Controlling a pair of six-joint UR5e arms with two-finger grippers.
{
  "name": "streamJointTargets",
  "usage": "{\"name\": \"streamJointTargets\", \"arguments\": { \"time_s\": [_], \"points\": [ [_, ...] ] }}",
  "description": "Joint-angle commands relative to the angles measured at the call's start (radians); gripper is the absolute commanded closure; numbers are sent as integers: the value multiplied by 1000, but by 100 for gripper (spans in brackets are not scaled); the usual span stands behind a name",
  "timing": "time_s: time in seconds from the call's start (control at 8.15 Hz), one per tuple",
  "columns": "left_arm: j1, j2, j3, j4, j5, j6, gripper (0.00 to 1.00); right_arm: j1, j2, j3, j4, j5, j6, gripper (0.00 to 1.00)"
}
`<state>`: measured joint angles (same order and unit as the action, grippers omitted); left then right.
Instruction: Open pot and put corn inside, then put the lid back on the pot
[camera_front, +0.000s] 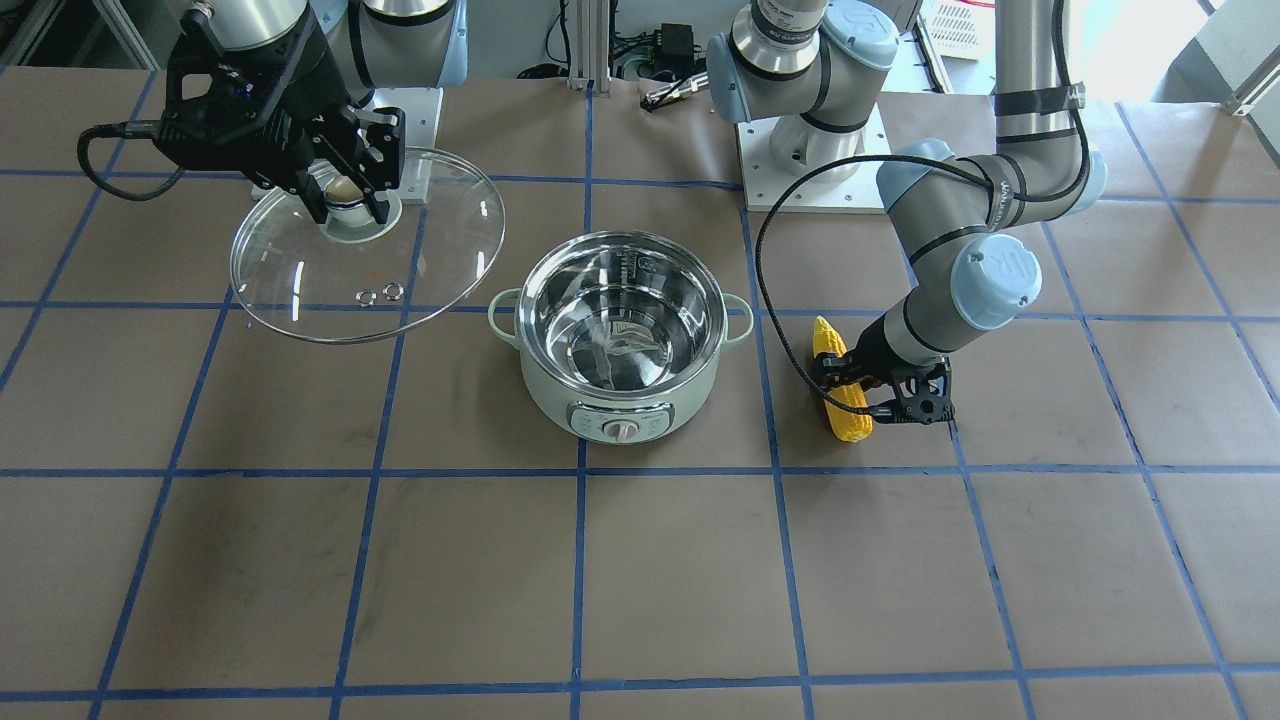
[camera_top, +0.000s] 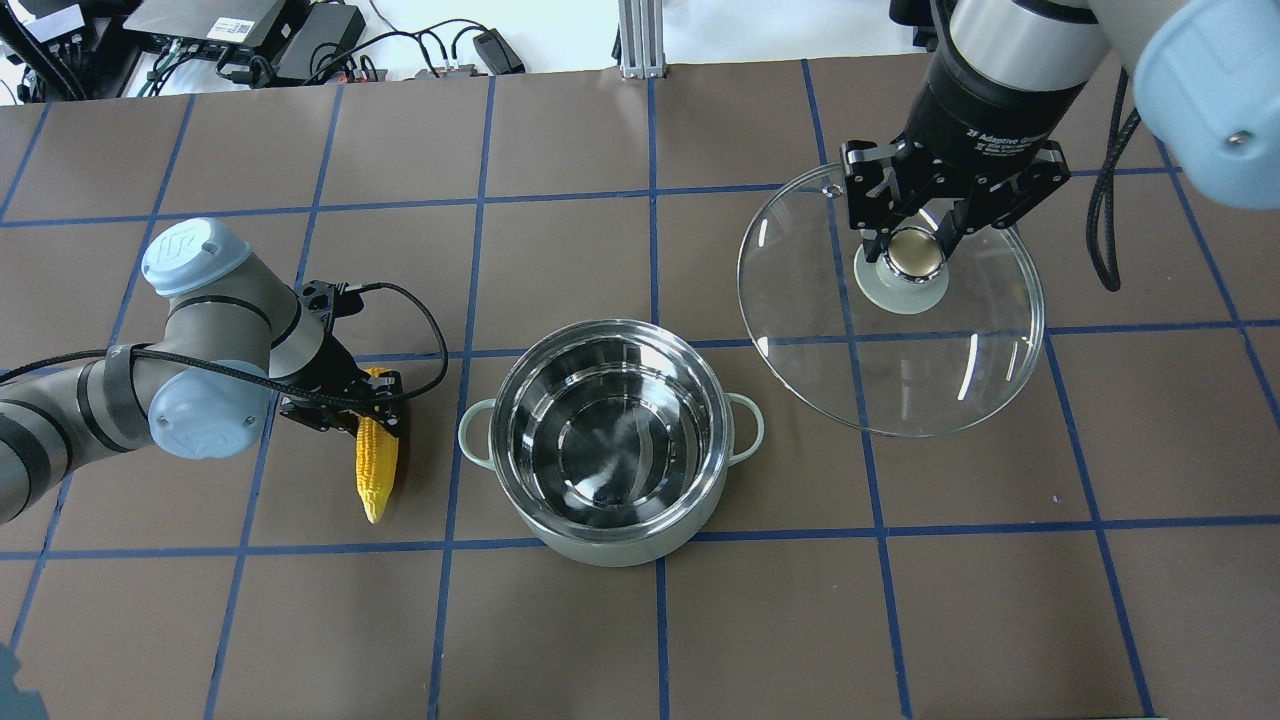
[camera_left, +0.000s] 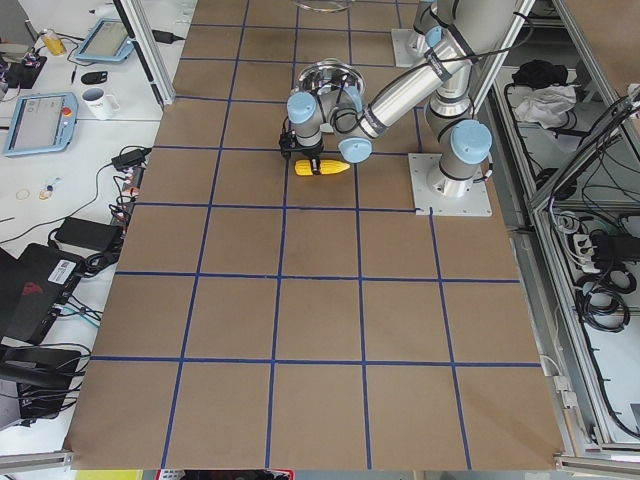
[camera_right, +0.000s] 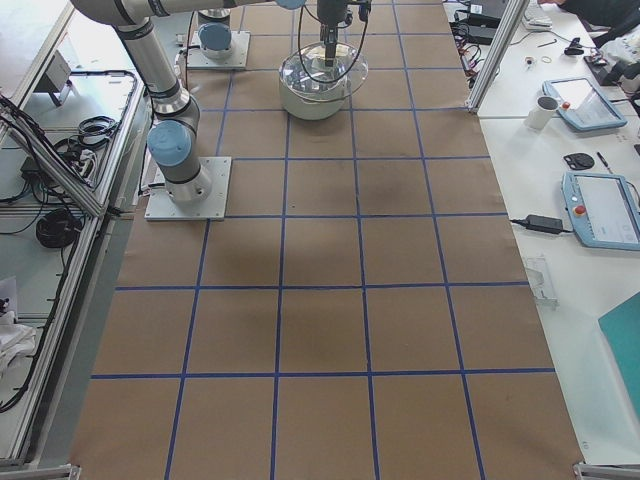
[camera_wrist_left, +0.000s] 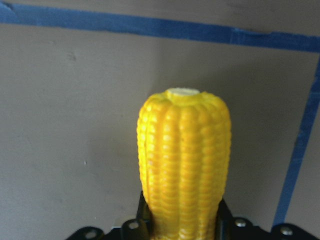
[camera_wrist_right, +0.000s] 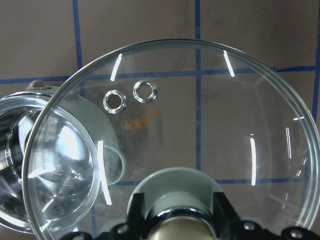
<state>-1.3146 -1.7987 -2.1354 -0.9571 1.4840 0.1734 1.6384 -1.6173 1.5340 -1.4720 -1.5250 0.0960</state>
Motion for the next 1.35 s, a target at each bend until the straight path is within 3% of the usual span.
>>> {"name": "streamJointTargets", "arguments": {
  "time_s": [0.0, 0.25, 0.61, 1.23],
  "points": [
    [-2, 34, 11, -14, 2, -11, 81, 0, -3, 0, 73, -41, -5, 59],
    [-2, 103, 52, -115, 10, -40, 81, 1, -3, 2, 73, -43, -4, 59],
    [-40, 185, 248, -302, -33, -185, 73, 5, -4, 2, 78, -43, -4, 59],
    [-388, 199, 287, -246, -47, -397, 73, 3, -4, 2, 79, -41, -4, 59]
  ]
}}
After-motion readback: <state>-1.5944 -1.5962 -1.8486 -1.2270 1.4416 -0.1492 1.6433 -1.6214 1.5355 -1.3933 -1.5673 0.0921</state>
